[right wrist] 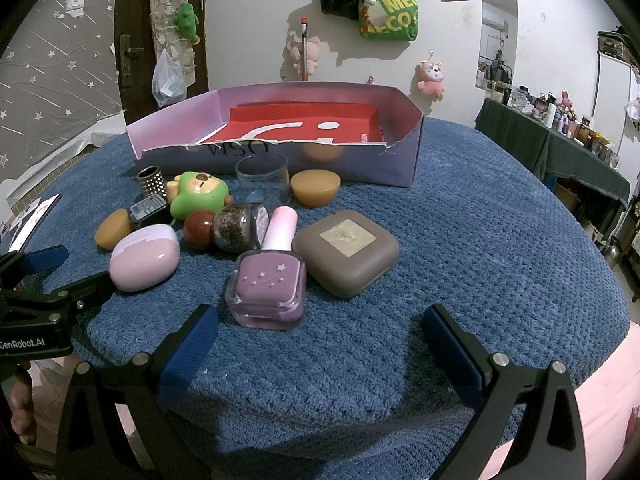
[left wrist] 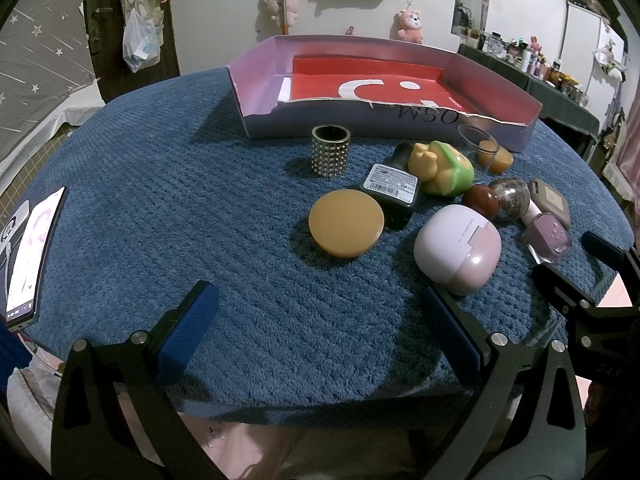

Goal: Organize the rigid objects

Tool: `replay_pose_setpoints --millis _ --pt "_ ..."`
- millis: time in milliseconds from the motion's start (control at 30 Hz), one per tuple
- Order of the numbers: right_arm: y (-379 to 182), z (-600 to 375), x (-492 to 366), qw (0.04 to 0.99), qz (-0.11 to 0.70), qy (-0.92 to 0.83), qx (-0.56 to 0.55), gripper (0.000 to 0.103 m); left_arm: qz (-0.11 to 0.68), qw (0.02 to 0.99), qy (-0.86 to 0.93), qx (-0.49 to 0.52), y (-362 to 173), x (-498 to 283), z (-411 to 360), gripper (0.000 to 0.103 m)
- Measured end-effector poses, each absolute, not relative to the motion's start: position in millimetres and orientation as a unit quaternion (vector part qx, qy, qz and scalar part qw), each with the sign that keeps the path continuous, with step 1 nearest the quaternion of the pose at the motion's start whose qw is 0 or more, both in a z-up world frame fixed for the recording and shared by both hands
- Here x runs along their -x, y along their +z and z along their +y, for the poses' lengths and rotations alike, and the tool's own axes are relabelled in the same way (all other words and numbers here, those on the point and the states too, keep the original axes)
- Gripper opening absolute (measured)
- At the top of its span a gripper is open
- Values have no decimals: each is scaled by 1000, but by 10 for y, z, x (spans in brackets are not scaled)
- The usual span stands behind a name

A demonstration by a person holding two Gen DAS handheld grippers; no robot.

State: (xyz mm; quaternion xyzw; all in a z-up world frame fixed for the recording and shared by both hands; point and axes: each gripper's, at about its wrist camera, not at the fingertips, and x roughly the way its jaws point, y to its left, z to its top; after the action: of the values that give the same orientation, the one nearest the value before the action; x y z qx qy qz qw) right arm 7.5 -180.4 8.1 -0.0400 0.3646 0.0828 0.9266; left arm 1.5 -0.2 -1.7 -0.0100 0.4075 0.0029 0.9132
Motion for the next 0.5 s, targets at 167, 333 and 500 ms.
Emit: replay_pose_setpoints --millis 167,333,500 --pt "74 -1799 -74 926 365 84 40 103 408 913 3 10 -18 -14 -2 103" --pt "82 -1812 -59 925 367 86 40 103 407 913 3 10 -19 -13 -2 103" --pt "103 -1822 -39 924 370 89 43 103 407 913 3 10 -21 -13 -4 103"
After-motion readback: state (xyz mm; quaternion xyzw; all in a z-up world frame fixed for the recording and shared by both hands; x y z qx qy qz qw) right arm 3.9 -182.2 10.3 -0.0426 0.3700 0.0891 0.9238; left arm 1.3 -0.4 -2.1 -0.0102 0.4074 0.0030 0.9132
